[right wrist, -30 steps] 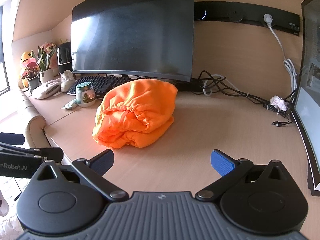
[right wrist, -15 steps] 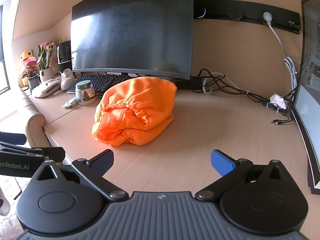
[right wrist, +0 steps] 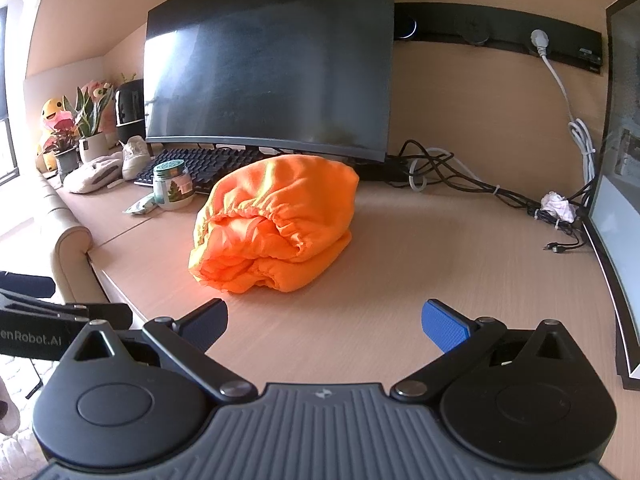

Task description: Fold clothes

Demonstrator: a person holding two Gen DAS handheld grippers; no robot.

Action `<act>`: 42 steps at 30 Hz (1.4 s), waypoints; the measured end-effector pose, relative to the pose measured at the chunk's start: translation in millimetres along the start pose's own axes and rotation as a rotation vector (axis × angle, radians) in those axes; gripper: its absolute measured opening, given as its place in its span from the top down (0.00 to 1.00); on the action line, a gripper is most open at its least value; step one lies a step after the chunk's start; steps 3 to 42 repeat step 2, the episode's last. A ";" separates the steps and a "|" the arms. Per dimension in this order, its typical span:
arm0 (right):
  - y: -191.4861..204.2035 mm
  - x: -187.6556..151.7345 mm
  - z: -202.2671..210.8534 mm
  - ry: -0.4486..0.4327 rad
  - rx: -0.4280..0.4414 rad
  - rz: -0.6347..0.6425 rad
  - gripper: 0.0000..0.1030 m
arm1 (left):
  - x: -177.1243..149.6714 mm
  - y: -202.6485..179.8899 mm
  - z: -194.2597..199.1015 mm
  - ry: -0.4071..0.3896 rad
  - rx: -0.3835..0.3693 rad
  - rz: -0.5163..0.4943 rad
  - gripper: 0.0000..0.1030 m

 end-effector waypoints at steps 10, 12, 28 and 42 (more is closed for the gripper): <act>3.1 0.3 -1.0 0.000 0.007 0.005 0.00 | 0.5 1.2 -0.3 -0.014 -0.008 -0.014 0.00; 3.1 0.3 -1.0 0.000 0.007 0.005 0.00 | 0.5 1.2 -0.3 -0.014 -0.008 -0.014 0.00; 3.1 0.3 -1.0 0.000 0.007 0.005 0.00 | 0.5 1.2 -0.3 -0.014 -0.008 -0.014 0.00; 3.1 0.3 -1.0 0.000 0.007 0.005 0.00 | 0.5 1.2 -0.3 -0.014 -0.008 -0.014 0.00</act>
Point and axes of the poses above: each gripper's, at about its wrist camera, not at the fingertips, and z roughly against the way its jaws point, y to its left, x to its top, the point moved 5 cm from there along -z, roughly the way its jaws point, and after that the axes turned 6 degrees about z, right-handed, at the moved point
